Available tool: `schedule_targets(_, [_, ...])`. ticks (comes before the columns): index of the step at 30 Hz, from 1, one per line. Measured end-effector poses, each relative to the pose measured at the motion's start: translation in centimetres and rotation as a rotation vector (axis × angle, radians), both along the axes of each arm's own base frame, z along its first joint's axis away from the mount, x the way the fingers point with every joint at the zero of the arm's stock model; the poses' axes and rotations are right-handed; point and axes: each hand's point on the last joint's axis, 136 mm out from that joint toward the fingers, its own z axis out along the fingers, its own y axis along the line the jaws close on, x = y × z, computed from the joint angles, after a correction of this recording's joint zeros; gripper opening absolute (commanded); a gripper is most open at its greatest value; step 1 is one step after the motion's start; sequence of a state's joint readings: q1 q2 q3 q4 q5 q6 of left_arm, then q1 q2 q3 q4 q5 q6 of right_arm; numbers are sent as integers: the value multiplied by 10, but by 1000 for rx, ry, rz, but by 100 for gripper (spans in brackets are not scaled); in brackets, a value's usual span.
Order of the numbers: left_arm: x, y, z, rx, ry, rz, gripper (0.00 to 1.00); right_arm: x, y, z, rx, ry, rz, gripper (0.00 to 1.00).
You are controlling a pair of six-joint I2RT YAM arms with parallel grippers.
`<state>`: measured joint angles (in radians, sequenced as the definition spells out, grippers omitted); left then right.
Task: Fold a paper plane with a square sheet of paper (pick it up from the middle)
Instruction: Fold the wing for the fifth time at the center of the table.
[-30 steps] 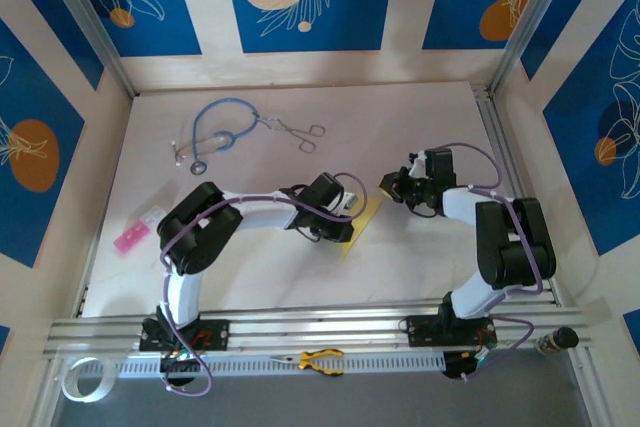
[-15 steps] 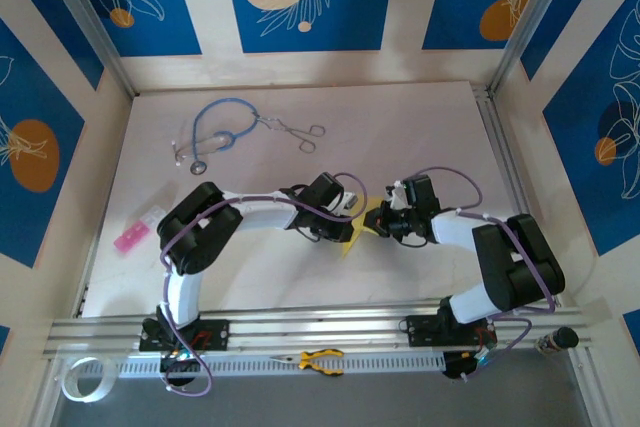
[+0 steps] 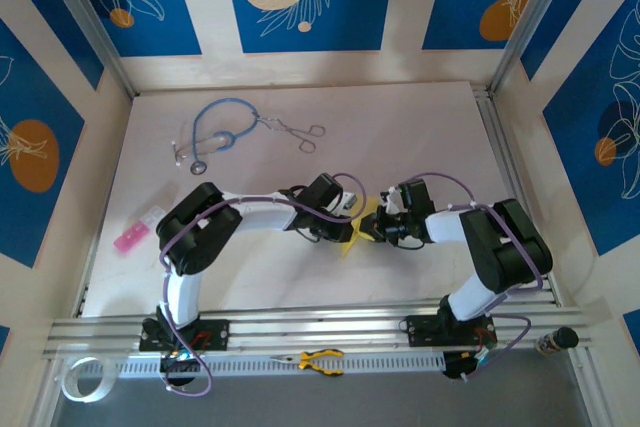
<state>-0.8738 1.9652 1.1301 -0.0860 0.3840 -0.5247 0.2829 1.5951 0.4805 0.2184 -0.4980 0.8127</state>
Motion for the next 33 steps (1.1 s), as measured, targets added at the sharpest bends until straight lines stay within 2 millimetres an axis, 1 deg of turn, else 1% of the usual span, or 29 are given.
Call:
schedule_targets(3, [0,0,0,0,0,0,0,1,-2,-2,8,7,-5,0])
schedule_targets(8, [0,0,0,0,1,1,0,1,-3,0,13,-4,-5,0])
schedule_targets(12, [0,0,0,0,0,0,0,4,-4,13,12,-49,-5,0])
schedule_targets(16, [0,0,0,-1,0,0,0,13,-13,23,14,-82,-40,0])
schedule_targets(18, [0,0,0,-2,-1,0,0,17,-19,22,23,-73,-68,0])
schedule_targets(21, [0,0,0,-3,-2,0,0,22,-21,17,36,-46,-84,0])
schedule_targets(23, [0,0,0,-3,-2,0,0,21,-19,12,37,-25,-77,0])
schedule_targets(28, [0,0,0,-4,-3,0,0,22,-10,8,32,-14,-49,0])
schedule_targets(33, [0,0,0,-3,-3,0,0,20,-10,-3,-2,16,-52,0])
